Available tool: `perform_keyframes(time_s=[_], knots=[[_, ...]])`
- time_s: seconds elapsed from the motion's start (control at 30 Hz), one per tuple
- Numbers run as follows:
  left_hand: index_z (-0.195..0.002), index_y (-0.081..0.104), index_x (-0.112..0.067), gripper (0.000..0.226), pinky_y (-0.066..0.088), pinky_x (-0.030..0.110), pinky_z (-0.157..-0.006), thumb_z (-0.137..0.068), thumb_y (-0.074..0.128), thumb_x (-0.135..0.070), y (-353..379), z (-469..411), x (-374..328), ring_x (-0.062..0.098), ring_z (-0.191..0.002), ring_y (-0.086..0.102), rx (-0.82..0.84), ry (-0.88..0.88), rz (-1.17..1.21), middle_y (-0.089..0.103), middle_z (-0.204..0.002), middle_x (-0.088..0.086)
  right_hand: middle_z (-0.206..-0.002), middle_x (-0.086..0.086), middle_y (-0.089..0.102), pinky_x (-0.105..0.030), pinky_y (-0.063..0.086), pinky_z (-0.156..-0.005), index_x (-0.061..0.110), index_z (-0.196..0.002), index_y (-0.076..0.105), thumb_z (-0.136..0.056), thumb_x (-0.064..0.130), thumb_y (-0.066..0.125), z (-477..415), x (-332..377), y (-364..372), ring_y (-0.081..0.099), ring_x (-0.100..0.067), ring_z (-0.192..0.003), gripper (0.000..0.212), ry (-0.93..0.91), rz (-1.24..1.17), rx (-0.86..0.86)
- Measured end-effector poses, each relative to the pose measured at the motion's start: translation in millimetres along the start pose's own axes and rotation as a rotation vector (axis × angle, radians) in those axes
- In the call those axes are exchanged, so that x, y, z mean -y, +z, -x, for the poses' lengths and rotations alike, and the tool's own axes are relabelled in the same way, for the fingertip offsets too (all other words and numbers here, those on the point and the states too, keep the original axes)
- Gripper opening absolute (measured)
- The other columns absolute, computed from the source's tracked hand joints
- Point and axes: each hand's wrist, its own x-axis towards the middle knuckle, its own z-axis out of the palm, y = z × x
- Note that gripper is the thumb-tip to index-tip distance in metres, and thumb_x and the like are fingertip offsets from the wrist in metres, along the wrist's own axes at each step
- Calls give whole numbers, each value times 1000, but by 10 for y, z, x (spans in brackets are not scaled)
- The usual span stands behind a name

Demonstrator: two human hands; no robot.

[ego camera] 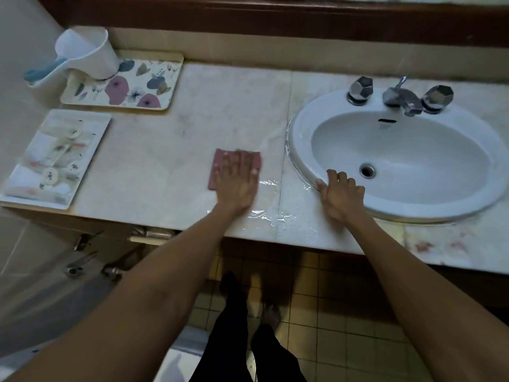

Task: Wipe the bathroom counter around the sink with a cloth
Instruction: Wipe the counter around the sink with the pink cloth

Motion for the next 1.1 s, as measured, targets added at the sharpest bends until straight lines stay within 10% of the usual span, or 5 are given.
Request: perform_keyframes(time_s=[0.37,0.53,0.7,0.9,1.1], knots=[[-160,19,-32,56,7,47,-125,-106,21,-47,56,1049,311,21,-157,4,75,613,-105,12,-169,-4,-136,-17,47,-50,33,-98,14,-139,39,-102,49,25,3,-3,-81,45,-39,-121,52,23,-84,57],[-160,13,-35,59,16,59,-121,-103,14,-52,-156,532,1030,26,-156,6,58,243,-105,11,-169,-2,-137,-16,46,-50,33,-98,14,-140,38,-102,47,25,0,-8,-79,45,-39,-122,53,14,-84,67],[-159,21,-22,59,6,59,-121,-105,24,-44,-11,215,141,38,-154,11,-22,-72,33,19,-167,9,-139,-16,44,-51,31,-100,14,-142,37,-103,47,24,-23,-7,-65,42,-39,-125,53,23,-85,75],[-158,27,-21,57,16,62,-120,-105,27,-44,251,862,-636,35,-155,11,54,407,40,22,-166,8,-146,-16,40,-51,27,-106,17,-145,35,-102,48,25,-55,-27,-130,36,-37,-134,54,37,-147,144],[-160,14,-36,55,6,45,-125,-107,22,-49,24,1158,392,19,-157,2,101,644,-128,8,-169,-7,-145,-16,42,-50,27,-106,18,-144,36,-101,48,26,-13,-8,-133,38,-37,-133,54,50,-159,124]])
